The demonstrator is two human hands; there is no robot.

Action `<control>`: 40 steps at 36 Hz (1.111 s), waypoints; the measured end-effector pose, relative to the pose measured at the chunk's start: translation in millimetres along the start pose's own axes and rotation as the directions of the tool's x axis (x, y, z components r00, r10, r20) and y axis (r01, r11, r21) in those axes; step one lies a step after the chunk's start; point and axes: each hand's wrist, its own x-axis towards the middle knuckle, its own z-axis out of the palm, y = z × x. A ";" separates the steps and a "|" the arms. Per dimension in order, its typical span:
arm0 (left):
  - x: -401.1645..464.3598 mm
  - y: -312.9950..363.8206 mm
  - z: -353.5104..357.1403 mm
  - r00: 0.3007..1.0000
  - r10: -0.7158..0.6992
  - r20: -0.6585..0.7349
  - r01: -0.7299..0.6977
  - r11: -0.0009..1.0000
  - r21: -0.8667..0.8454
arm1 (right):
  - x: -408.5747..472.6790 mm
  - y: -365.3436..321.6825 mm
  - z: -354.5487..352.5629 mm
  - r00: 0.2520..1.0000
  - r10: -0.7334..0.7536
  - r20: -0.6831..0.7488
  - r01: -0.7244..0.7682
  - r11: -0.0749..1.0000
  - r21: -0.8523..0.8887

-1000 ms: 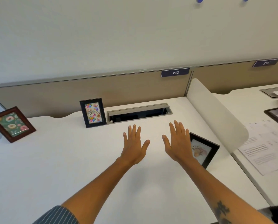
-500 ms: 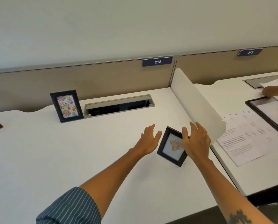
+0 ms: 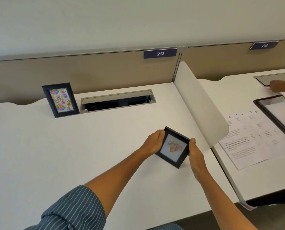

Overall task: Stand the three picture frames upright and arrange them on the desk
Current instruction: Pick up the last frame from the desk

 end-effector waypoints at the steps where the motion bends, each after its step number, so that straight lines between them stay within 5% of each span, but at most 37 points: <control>1: -0.3 1.0 -1.2 1.000 0.005 -0.003 -0.005 1.000 0.006 | 0.3 -0.1 0.3 1.000 0.014 0.019 -0.015 0.998 0.055; 16: 5.8 3.0 -14.2 1.000 0.019 -0.008 -0.018 0.997 0.075 | 7.1 -2.5 5.8 0.998 0.063 0.013 -0.064 0.940 0.335; 40: 103.7 37.5 -75.4 0.991 0.026 -0.128 -0.019 0.998 0.057 | 131.8 -105.7 28.6 0.998 0.058 0.003 -0.055 0.928 0.369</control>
